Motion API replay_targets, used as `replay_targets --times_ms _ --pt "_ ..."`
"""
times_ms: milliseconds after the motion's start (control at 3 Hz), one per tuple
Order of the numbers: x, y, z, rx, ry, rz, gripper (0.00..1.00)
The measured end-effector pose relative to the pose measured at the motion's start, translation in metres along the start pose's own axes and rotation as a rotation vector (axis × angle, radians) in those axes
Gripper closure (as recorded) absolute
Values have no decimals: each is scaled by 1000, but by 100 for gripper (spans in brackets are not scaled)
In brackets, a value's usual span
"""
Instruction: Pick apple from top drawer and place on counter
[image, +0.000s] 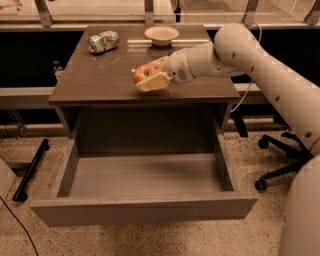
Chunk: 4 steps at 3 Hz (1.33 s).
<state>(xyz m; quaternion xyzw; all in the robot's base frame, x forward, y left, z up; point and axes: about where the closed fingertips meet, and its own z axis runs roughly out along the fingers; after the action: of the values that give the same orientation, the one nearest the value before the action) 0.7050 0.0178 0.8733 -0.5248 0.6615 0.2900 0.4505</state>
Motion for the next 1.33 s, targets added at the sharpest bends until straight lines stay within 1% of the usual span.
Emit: replay_targets --times_ms 333,667,1000,1333 --pt "-1 -18 20 -34 43 -4 88" --pt "1 -32 43 -69 85 -7 66" --pt "5 -39 62 -92 127 -1 43" --pt "4 -38 65 -96 126 -3 20"
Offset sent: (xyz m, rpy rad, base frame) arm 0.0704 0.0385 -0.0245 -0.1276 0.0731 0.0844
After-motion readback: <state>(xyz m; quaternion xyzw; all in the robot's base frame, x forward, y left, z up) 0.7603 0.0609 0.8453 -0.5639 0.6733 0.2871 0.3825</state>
